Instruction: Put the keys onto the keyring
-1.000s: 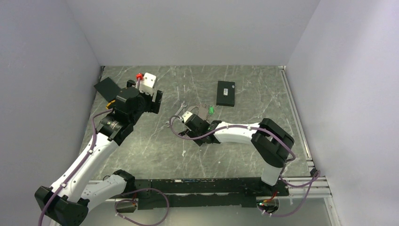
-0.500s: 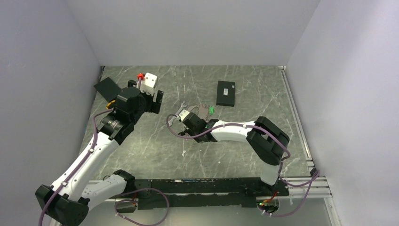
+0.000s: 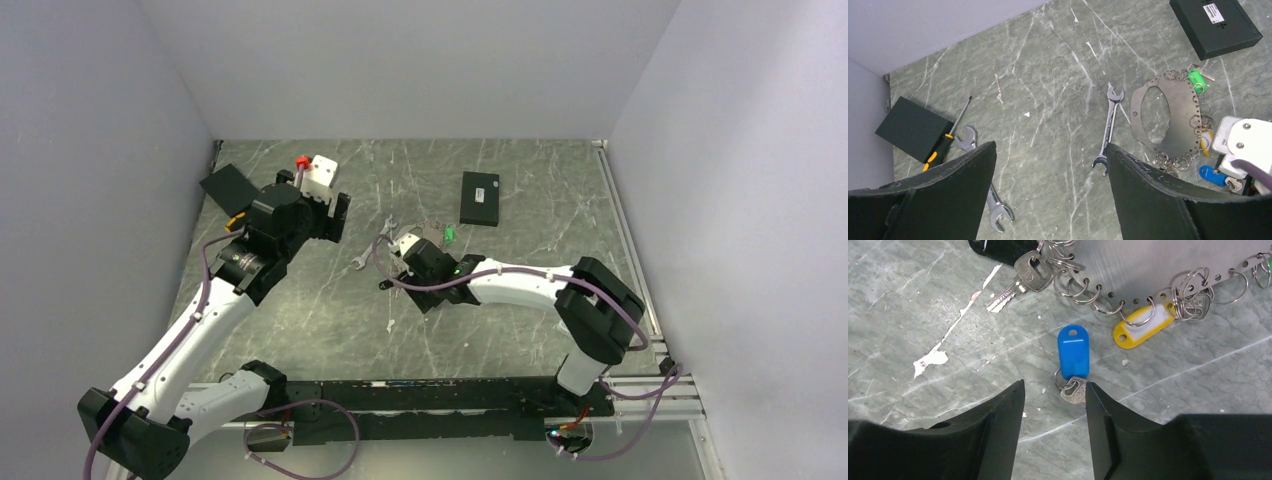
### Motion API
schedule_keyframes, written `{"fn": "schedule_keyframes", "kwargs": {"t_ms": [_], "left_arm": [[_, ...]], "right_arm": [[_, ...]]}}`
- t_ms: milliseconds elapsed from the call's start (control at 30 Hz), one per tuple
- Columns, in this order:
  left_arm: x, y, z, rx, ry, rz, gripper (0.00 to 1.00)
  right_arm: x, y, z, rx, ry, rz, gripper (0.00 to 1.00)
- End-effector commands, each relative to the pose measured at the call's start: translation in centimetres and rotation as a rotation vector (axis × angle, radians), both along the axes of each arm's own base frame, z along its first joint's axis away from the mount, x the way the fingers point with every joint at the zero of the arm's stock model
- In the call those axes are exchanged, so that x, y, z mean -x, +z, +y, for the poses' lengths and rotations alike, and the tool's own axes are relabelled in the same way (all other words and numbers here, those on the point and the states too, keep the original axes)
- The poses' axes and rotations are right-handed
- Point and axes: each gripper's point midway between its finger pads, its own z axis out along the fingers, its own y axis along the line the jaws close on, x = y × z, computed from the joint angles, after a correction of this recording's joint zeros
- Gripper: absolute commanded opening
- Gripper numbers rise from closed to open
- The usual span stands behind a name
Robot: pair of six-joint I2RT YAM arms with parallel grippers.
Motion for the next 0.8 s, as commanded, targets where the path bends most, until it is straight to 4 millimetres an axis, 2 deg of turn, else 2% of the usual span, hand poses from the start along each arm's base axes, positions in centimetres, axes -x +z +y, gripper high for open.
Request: {"fn": "schedule_keyframes", "kwargs": {"t_ms": [0,133,233,433,600,767], "left_arm": [[-0.2,0.9,-0.6,0.024,-0.022,-0.029,0.86],[-0.2,0.8,-0.7,0.024,-0.026,-0.024,0.86],[-0.1,0.8,-0.7,0.023,-0.028,-0.024,0.86],[-0.2,0.8,-0.8,0.023,-0.030,-0.023,0.86],[-0.2,0.7,-0.8,0.021,-0.030,-0.018,0.86],[-0.2,0.7,-0.7,0.017,-0.026,-0.024,0.86]], "right_arm": [[0.3,1.1,0.0,-0.073,-0.052,0.039,0.52],[0.3,0.5,-0.7,-0.079,-0.059,0.059,0.56],[0.1,-0.8,-1.6,-0.030,-0.041,0.076,0.63],[-0.7,-2.8,-2.3,0.020,-0.038,0.118,0.60],[-0.5,-3.5,-2.5,0.016,-0.030,0.147,0.44],[0.6,-4.3,-2.2,0.003,-0.004,0.204,0.19]]}}
